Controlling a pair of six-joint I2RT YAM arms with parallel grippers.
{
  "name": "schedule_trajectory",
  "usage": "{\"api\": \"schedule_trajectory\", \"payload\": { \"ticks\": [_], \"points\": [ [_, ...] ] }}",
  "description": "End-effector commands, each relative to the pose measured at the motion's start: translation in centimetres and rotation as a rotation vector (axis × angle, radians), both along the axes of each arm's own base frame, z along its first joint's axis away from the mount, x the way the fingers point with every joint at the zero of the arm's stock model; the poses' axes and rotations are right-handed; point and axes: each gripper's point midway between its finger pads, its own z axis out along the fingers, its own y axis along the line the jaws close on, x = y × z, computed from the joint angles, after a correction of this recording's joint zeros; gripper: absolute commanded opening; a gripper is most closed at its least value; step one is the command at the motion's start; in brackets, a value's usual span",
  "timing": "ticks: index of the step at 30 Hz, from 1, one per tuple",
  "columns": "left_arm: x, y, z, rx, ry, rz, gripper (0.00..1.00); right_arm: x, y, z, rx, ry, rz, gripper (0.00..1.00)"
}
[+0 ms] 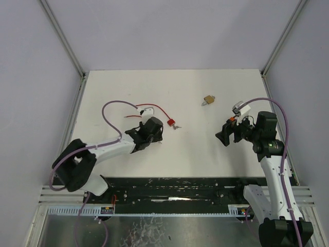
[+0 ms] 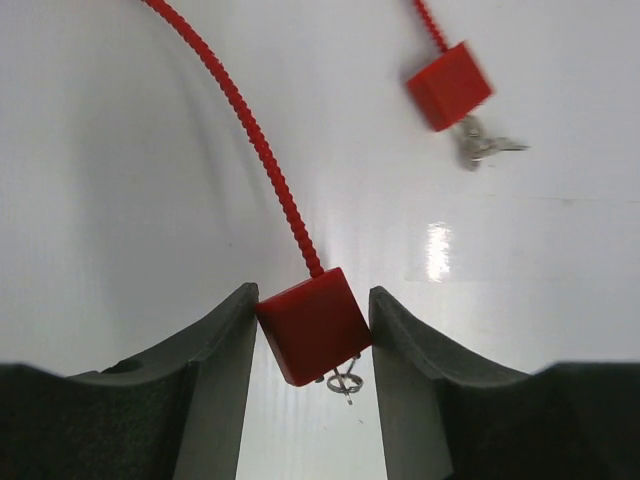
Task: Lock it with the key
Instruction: Pick up the lock from the center of the board.
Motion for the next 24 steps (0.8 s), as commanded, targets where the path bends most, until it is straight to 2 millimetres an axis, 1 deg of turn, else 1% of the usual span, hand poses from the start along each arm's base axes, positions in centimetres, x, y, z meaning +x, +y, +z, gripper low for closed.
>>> {"api": "schedule_trajectory", "payload": {
  "ticks": [1,4,8,10,12,15,17,20,24],
  "points": [
    [-0.4,-1.9,3.6,-0.175,-0.066,-0.053,0.09,-0.4,1.4,2.3,0.026,-0.078,0.101,1.00],
    [-1.1,-3.1,5.1,-0.256,-0.078,-0.112,0.07,-1.1,2.4,2.0,0.038,-0.105,0.184,1.00],
    [-2.1,-4.9,6.5,-0.354,-0.072,-0.198,0.04,-3.2,4.2,1.2,0.037,-0.184,0.399,1.00],
    [-2.6,-5.7,7.4,-0.403,-0.067,-0.239,0.03,-3.9,4.7,0.9,0.019,-0.248,0.489,1.00],
    [-3.2,-6.4,8.3,-0.449,-0.065,-0.276,0.02,-4.7,5.4,0.8,-0.007,-0.330,0.589,1.00],
    [-4.1,-7.1,9.8,-0.509,-0.068,-0.319,0.01,-5.7,6.5,1.2,-0.073,-0.531,0.760,1.00],
    [-4.9,-7.5,10.6,-0.556,-0.064,-0.355,0.01,-5.6,6.9,1.6,-0.081,-0.620,0.808,1.00],
    [-5.8,-8.1,11.5,-0.619,-0.058,-0.391,0.00,-4.4,7.5,2.2,-0.090,-0.705,0.840,1.00],
    [-6.8,-9.1,12.4,-0.690,-0.044,-0.444,0.00,-2.4,8.7,1.8,-0.142,-0.737,0.880,1.00]
  ]
}}
